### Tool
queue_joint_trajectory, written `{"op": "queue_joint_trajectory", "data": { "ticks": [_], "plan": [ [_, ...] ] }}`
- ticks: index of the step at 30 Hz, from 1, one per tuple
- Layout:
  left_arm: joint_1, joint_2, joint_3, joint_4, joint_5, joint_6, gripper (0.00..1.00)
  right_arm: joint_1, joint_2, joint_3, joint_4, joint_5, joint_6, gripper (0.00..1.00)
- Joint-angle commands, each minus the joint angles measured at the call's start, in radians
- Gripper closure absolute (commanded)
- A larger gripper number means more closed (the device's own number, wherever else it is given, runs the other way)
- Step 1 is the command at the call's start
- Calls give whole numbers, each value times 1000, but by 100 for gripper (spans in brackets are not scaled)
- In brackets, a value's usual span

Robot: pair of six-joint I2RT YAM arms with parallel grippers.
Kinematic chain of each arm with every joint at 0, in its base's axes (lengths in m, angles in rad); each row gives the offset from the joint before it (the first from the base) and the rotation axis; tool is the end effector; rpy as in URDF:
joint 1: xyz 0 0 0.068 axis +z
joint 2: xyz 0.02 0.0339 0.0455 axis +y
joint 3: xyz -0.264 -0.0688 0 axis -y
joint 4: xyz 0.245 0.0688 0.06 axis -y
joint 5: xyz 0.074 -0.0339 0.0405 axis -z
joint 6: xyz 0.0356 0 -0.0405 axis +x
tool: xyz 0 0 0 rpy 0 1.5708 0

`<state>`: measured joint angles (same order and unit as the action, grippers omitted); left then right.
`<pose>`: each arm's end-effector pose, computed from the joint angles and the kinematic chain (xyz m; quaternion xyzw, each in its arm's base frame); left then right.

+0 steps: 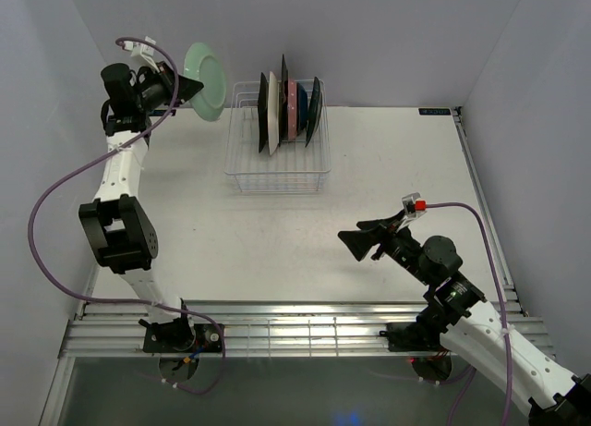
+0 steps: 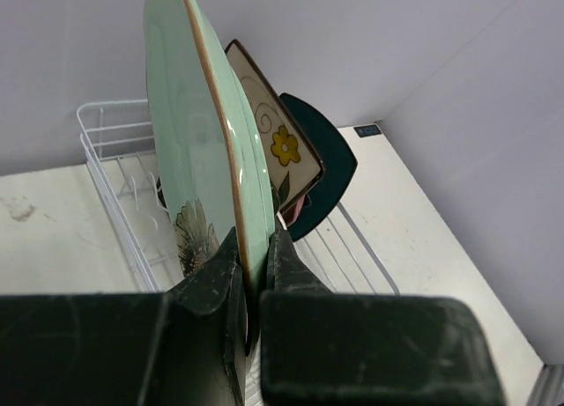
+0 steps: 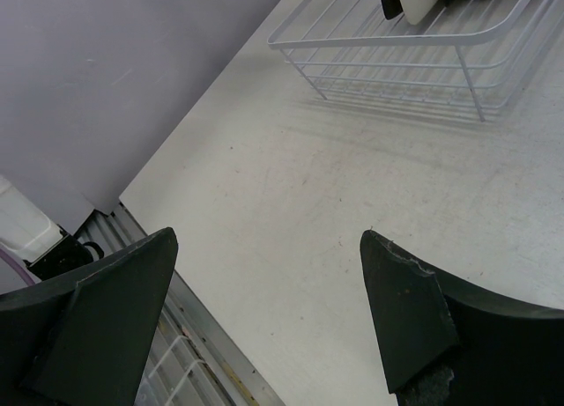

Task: Load the plates into the dish rack
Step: Pick up the plate from the corner of the board, then insert the plate into the dish rack.

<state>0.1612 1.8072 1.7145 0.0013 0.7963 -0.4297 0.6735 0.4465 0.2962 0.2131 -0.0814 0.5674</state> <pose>0.4283 0.0439 0.3982 0.0518 0.7275 -0.3670 0.5774 0.1095 0.0911 0.2570 -0.0659 0.6815 0.4461 0.5764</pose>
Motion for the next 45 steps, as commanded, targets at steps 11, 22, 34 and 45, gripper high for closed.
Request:
{"op": "queue_joint_trajectory", "data": {
  "ticks": [11,22,34,45],
  "plan": [
    [15,150,-58,428,142,-228,100,-3,-11,6,57,-15,8,10],
    [-25,239,-70,434,98,-133,100,-3,-23,-15,65,-14,12,10],
    [-32,166,-36,433,104,-150,100,-3,-11,-11,72,-20,9,10],
    [-32,182,48,428,122,-202,100,-3,-9,-2,66,-20,9,10]
  ]
}}
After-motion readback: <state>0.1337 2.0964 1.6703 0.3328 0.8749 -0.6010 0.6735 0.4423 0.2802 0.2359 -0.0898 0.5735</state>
